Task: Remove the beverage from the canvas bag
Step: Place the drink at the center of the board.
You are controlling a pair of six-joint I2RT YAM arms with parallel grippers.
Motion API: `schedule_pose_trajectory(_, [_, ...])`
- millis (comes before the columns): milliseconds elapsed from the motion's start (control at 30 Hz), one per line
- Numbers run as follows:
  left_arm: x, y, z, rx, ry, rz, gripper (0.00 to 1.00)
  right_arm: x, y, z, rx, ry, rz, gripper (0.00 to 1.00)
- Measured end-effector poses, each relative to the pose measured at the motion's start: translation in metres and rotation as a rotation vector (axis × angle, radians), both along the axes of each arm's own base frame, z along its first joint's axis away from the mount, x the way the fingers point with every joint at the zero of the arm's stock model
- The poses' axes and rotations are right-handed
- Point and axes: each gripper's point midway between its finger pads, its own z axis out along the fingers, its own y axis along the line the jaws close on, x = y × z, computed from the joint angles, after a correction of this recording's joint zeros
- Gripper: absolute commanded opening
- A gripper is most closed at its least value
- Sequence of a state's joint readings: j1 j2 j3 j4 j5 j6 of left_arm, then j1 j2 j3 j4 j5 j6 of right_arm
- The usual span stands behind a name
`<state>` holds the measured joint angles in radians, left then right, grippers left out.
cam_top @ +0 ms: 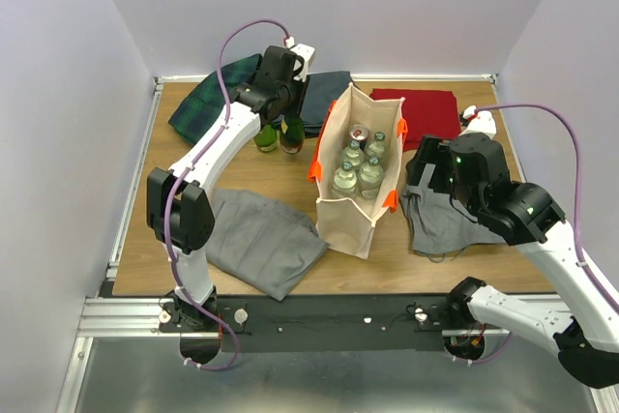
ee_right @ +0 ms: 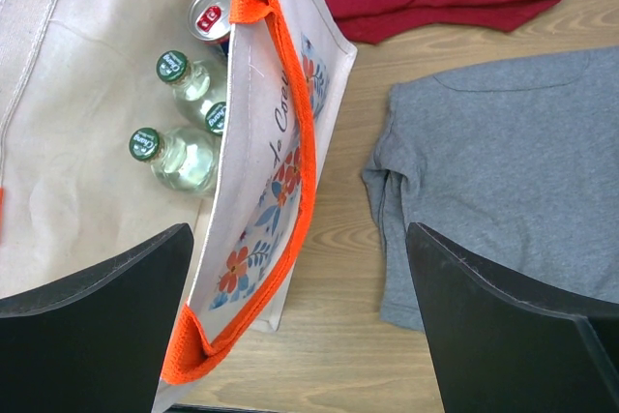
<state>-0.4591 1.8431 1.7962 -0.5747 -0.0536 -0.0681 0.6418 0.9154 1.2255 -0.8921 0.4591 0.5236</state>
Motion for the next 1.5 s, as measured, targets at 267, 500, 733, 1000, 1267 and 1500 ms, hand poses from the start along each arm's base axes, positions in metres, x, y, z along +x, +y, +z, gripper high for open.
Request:
schedule_pose_trajectory(267, [0.002, 0.000, -0.015, 0.016, 0.009, -0.002, 0.00, 0.002, 0.002, -0.003, -0.008, 0.011, 0.001, 1.00])
schedule_pose_trajectory(500, [0.006, 0.001, -0.032, 0.035, 0.014, 0.004, 0.00, 0.004, 0.003, -0.006, -0.014, 0.020, 0.001, 1.00])
schedule_pose_trajectory(733, [0.013, 0.000, -0.040, 0.038, 0.002, 0.013, 0.00, 0.004, 0.003, -0.006, -0.014, 0.020, 0.001, 1.00])
schedule_pose_trajectory(1000, [0.016, 0.000, -0.044, 0.029, -0.012, 0.024, 0.00, 0.004, 0.003, -0.006, -0.014, 0.020, 0.001, 1.00])
schedule_pose_trajectory(1267, [0.025, 0.000, -0.045, 0.002, -0.050, 0.064, 0.00, 0.003, 0.003, -0.005, -0.012, 0.018, 0.001, 1.00])
schedule_pose_trajectory(1500, [0.029, 0.002, -0.046, -0.014, -0.072, 0.102, 0.00, 0.004, 0.003, -0.005, -0.011, 0.016, 0.002, 1.00])
